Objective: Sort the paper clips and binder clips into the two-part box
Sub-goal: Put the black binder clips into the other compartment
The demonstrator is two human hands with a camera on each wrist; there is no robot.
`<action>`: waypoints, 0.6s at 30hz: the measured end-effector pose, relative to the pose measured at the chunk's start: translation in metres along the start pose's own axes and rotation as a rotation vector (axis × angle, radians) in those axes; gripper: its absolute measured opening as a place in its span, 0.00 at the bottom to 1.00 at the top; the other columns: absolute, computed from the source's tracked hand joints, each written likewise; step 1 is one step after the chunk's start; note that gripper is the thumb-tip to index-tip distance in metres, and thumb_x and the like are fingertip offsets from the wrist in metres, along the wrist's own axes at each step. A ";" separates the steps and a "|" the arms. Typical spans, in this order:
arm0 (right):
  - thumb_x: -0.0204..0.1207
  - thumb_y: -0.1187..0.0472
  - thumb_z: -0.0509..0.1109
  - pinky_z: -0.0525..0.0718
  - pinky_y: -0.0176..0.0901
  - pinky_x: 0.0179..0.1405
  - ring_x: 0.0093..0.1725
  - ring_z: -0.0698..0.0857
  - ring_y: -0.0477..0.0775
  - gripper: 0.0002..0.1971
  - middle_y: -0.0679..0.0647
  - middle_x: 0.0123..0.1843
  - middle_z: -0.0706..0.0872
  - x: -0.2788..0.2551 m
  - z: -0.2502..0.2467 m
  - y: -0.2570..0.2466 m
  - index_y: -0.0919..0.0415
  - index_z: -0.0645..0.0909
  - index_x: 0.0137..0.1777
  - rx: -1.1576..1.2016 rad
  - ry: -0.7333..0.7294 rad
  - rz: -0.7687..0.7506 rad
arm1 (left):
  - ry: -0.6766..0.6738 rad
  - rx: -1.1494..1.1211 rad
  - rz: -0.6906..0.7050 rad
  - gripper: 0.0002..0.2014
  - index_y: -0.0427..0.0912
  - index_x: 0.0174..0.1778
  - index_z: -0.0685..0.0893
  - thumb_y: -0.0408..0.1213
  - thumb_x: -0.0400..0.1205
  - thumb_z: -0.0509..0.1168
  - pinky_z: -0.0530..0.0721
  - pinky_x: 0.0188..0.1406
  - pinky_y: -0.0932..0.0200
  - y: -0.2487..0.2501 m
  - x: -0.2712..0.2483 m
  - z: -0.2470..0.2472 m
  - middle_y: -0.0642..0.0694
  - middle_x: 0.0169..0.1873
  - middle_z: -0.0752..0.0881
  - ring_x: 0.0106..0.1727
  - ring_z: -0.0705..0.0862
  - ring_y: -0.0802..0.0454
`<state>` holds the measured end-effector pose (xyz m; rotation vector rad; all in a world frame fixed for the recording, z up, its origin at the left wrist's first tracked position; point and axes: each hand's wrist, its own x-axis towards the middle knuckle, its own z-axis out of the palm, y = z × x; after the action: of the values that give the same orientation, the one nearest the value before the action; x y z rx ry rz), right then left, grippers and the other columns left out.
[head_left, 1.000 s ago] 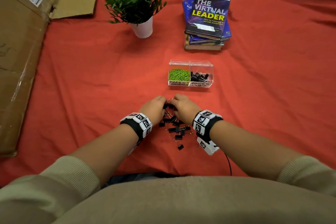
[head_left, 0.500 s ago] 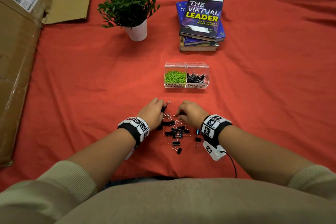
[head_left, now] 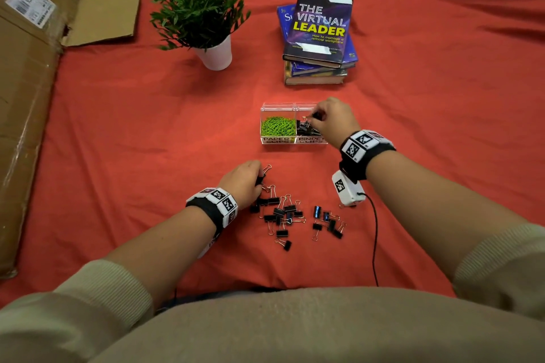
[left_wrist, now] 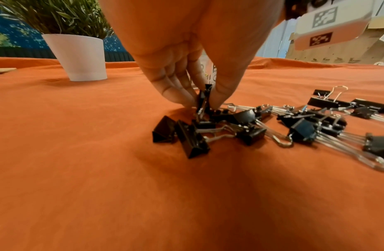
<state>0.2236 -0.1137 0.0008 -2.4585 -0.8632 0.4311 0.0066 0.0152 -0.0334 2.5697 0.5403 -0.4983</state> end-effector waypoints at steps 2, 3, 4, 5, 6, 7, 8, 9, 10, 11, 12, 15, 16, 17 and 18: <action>0.73 0.60 0.73 0.75 0.39 0.49 0.52 0.83 0.60 0.10 0.61 0.54 0.83 0.000 0.001 0.003 0.62 0.87 0.52 -0.026 -0.047 0.003 | -0.041 0.001 0.015 0.13 0.45 0.56 0.77 0.36 0.76 0.66 0.81 0.57 0.48 0.000 0.003 -0.002 0.46 0.56 0.80 0.57 0.81 0.45; 0.73 0.60 0.73 0.76 0.39 0.52 0.54 0.83 0.60 0.12 0.61 0.55 0.83 -0.001 0.000 0.004 0.62 0.87 0.55 -0.019 -0.051 -0.001 | -0.061 0.007 0.028 0.13 0.45 0.56 0.79 0.37 0.76 0.66 0.81 0.58 0.48 0.000 0.004 -0.003 0.46 0.56 0.80 0.57 0.82 0.44; 0.74 0.60 0.72 0.76 0.39 0.53 0.54 0.83 0.59 0.13 0.60 0.56 0.84 -0.004 -0.003 0.005 0.63 0.86 0.57 -0.002 -0.038 -0.011 | -0.079 0.019 0.042 0.11 0.45 0.55 0.80 0.37 0.77 0.66 0.81 0.58 0.48 0.001 0.005 -0.005 0.45 0.56 0.79 0.56 0.82 0.44; 0.75 0.61 0.71 0.76 0.38 0.53 0.54 0.84 0.58 0.12 0.60 0.56 0.84 -0.008 -0.006 0.007 0.63 0.86 0.57 0.018 -0.015 -0.020 | -0.089 0.030 0.061 0.10 0.44 0.54 0.81 0.38 0.78 0.66 0.81 0.57 0.49 0.004 0.007 -0.007 0.45 0.55 0.78 0.55 0.82 0.44; 0.75 0.63 0.70 0.76 0.38 0.53 0.52 0.84 0.57 0.12 0.60 0.55 0.84 -0.013 -0.009 0.010 0.63 0.86 0.56 0.037 0.014 -0.031 | -0.089 0.037 0.084 0.08 0.43 0.53 0.82 0.38 0.79 0.66 0.81 0.56 0.50 0.008 0.008 -0.011 0.45 0.54 0.78 0.54 0.82 0.44; 0.74 0.66 0.68 0.77 0.40 0.53 0.50 0.84 0.56 0.11 0.60 0.53 0.85 -0.020 -0.012 0.014 0.63 0.87 0.54 0.049 0.034 -0.039 | -0.077 0.032 0.108 0.08 0.42 0.53 0.82 0.38 0.79 0.66 0.80 0.55 0.52 0.014 0.010 -0.015 0.45 0.53 0.77 0.54 0.82 0.45; 0.73 0.68 0.67 0.79 0.41 0.52 0.48 0.84 0.56 0.11 0.59 0.51 0.85 -0.027 -0.015 0.019 0.62 0.88 0.52 0.050 0.039 -0.044 | -0.055 0.018 0.130 0.08 0.42 0.52 0.82 0.39 0.80 0.66 0.80 0.54 0.53 0.021 0.013 -0.020 0.45 0.52 0.77 0.53 0.81 0.46; 0.72 0.69 0.67 0.80 0.41 0.50 0.46 0.84 0.54 0.11 0.59 0.49 0.86 -0.035 -0.016 0.025 0.61 0.88 0.49 0.035 0.006 -0.038 | -0.028 -0.005 0.148 0.07 0.43 0.52 0.82 0.39 0.81 0.66 0.81 0.54 0.55 0.029 0.016 -0.027 0.47 0.52 0.77 0.52 0.81 0.48; 0.71 0.69 0.67 0.79 0.39 0.48 0.45 0.83 0.53 0.11 0.58 0.48 0.87 -0.045 -0.017 0.031 0.60 0.88 0.48 0.012 -0.073 -0.027 | 0.002 -0.026 0.166 0.06 0.44 0.51 0.81 0.40 0.81 0.66 0.83 0.55 0.55 0.038 0.021 -0.034 0.49 0.52 0.77 0.51 0.80 0.50; 0.71 0.68 0.68 0.77 0.37 0.46 0.45 0.83 0.51 0.10 0.57 0.47 0.87 -0.056 -0.017 0.036 0.58 0.88 0.47 -0.025 -0.198 -0.010 | 0.033 -0.038 0.185 0.06 0.45 0.51 0.80 0.40 0.81 0.66 0.83 0.56 0.54 0.047 0.028 -0.041 0.50 0.52 0.77 0.51 0.80 0.51; 0.71 0.67 0.69 0.76 0.37 0.45 0.45 0.84 0.52 0.09 0.56 0.46 0.87 -0.067 -0.015 0.040 0.58 0.87 0.47 -0.080 -0.339 -0.003 | 0.064 -0.042 0.201 0.06 0.46 0.51 0.80 0.41 0.80 0.66 0.84 0.56 0.53 0.057 0.036 -0.047 0.50 0.52 0.77 0.52 0.79 0.52; 0.70 0.65 0.69 0.80 0.43 0.51 0.52 0.83 0.56 0.10 0.53 0.48 0.80 -0.099 -0.006 0.051 0.58 0.85 0.50 -0.223 -0.577 -0.034 | 0.142 -0.071 0.225 0.08 0.43 0.53 0.81 0.39 0.80 0.67 0.82 0.59 0.48 0.084 0.065 -0.064 0.45 0.55 0.78 0.54 0.80 0.46; 0.70 0.65 0.69 0.80 0.44 0.54 0.53 0.82 0.56 0.11 0.54 0.50 0.79 -0.107 -0.004 0.055 0.58 0.84 0.52 -0.226 -0.593 -0.031 | 0.153 -0.081 0.218 0.09 0.42 0.54 0.81 0.37 0.80 0.67 0.81 0.59 0.49 0.092 0.074 -0.067 0.43 0.55 0.78 0.55 0.81 0.44; 0.70 0.64 0.69 0.79 0.45 0.55 0.55 0.80 0.56 0.12 0.55 0.53 0.78 -0.114 -0.001 0.058 0.58 0.83 0.54 -0.233 -0.595 -0.031 | 0.162 -0.082 0.201 0.09 0.40 0.54 0.81 0.36 0.79 0.67 0.80 0.60 0.50 0.098 0.082 -0.069 0.42 0.56 0.78 0.55 0.81 0.43; 0.71 0.63 0.70 0.77 0.44 0.55 0.56 0.79 0.56 0.12 0.56 0.55 0.78 -0.118 0.001 0.061 0.58 0.82 0.55 -0.249 -0.591 -0.040 | 0.170 -0.073 0.180 0.09 0.39 0.54 0.82 0.35 0.79 0.67 0.79 0.59 0.50 0.102 0.089 -0.071 0.40 0.57 0.78 0.56 0.80 0.42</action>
<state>0.1647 -0.2310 -0.0181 -2.5613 -1.2580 1.1318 0.1467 -0.0068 0.0236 2.5732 0.3715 -0.1955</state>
